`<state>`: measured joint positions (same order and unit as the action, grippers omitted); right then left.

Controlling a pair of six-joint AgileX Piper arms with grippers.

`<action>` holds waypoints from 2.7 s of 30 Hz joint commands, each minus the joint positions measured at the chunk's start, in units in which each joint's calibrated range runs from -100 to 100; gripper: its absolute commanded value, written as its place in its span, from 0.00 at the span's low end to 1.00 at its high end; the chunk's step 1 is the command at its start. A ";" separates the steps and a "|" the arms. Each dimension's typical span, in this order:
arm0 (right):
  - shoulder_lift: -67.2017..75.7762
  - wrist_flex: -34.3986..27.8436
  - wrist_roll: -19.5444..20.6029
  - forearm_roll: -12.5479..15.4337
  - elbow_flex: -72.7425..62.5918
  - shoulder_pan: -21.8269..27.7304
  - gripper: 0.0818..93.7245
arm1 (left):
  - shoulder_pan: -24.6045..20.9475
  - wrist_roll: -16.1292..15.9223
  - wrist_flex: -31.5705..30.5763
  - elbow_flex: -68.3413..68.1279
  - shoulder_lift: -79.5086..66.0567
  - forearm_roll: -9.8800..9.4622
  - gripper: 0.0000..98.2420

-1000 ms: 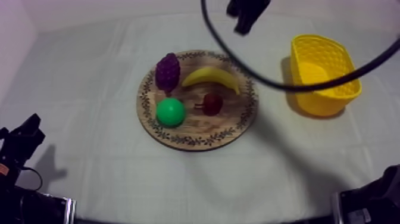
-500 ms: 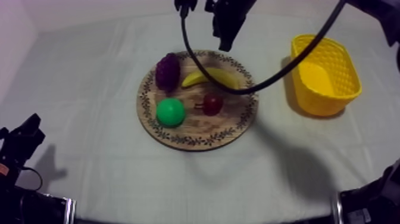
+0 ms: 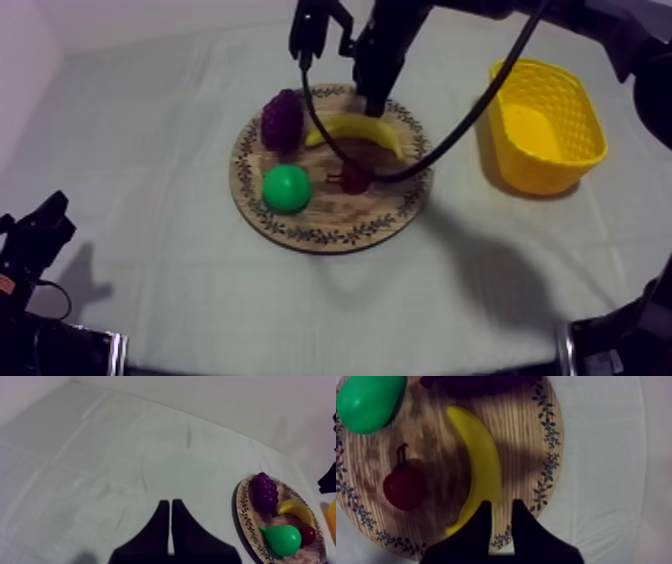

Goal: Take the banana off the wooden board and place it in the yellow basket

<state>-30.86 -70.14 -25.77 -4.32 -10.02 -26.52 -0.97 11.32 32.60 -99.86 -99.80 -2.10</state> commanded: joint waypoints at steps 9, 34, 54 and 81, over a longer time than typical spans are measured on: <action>0.28 0.50 0.41 -0.09 0.57 -0.39 0.19 | -0.01 -0.01 -0.02 -0.03 -0.03 0.02 0.00; 0.12 1.58 2.81 -3.26 4.19 -2.25 0.87 | -0.01 -0.01 -0.02 -0.03 -0.03 0.02 0.00; -11.01 -1.53 3.51 -3.08 -5.55 -0.92 0.84 | -0.01 -0.01 -0.02 -0.03 -0.03 0.02 0.00; -16.06 0.39 3.51 -2.55 -8.26 -0.03 0.50 | -0.01 -0.01 -0.02 -0.03 -0.03 0.02 0.00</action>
<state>-46.91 -69.50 -22.06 -7.06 -18.36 -26.49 -0.97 11.32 32.60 -99.86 -99.80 -2.10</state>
